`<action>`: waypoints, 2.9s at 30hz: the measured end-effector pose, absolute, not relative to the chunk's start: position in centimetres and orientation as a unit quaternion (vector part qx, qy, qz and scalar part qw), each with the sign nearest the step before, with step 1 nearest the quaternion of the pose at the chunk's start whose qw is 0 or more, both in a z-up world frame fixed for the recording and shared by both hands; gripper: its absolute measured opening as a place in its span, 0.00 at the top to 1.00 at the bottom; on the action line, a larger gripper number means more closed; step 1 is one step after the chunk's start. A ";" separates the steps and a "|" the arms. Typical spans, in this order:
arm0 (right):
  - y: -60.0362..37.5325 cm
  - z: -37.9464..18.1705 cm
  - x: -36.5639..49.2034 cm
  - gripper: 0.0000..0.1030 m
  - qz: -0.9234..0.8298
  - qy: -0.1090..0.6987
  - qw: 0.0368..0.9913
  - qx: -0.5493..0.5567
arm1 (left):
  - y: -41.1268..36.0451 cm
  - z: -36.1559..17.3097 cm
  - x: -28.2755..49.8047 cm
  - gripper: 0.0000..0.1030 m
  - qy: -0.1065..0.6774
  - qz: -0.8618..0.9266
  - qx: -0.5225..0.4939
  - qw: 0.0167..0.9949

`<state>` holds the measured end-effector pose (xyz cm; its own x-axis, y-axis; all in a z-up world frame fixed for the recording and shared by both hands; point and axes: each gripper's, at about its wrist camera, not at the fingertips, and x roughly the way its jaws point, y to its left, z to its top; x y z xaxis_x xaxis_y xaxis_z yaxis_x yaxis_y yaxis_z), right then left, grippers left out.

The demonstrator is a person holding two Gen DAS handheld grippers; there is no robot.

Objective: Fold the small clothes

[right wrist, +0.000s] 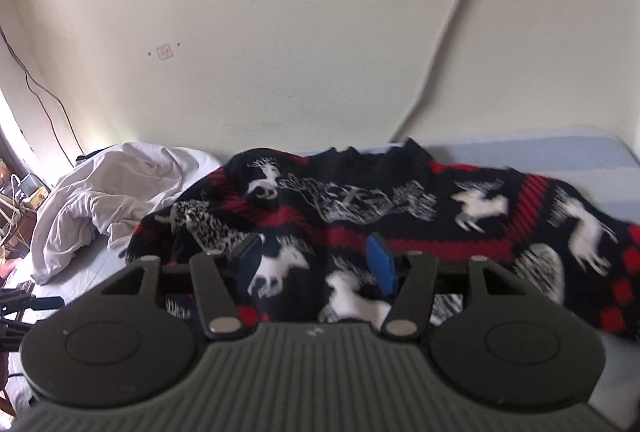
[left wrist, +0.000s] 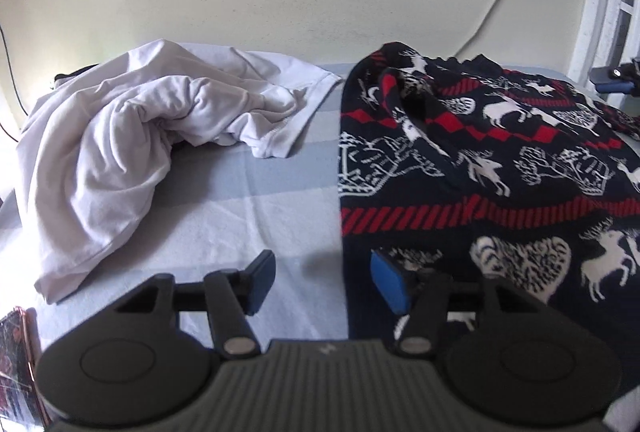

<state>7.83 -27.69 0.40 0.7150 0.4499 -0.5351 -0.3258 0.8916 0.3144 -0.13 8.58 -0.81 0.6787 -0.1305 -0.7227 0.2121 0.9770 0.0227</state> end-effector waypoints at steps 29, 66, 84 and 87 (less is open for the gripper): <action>-29.3 -7.9 -13.4 0.37 0.165 0.301 0.930 0.133 | 1.0 0.3 -7.0 0.44 0.397 -0.165 0.087 0.899; -12.8 -0.3 -8.8 0.52 0.337 0.233 0.909 -0.073 | 19.2 2.2 -11.4 0.46 0.354 0.054 -0.113 0.927; 12.5 1.8 0.1 0.91 0.394 0.049 0.841 -0.367 | 24.6 3.5 -15.2 0.42 0.311 0.110 -0.153 0.931; 6.2 9.6 6.2 0.91 0.335 0.058 0.909 -0.241 | 22.8 3.9 -12.2 0.42 0.309 0.085 -0.138 0.937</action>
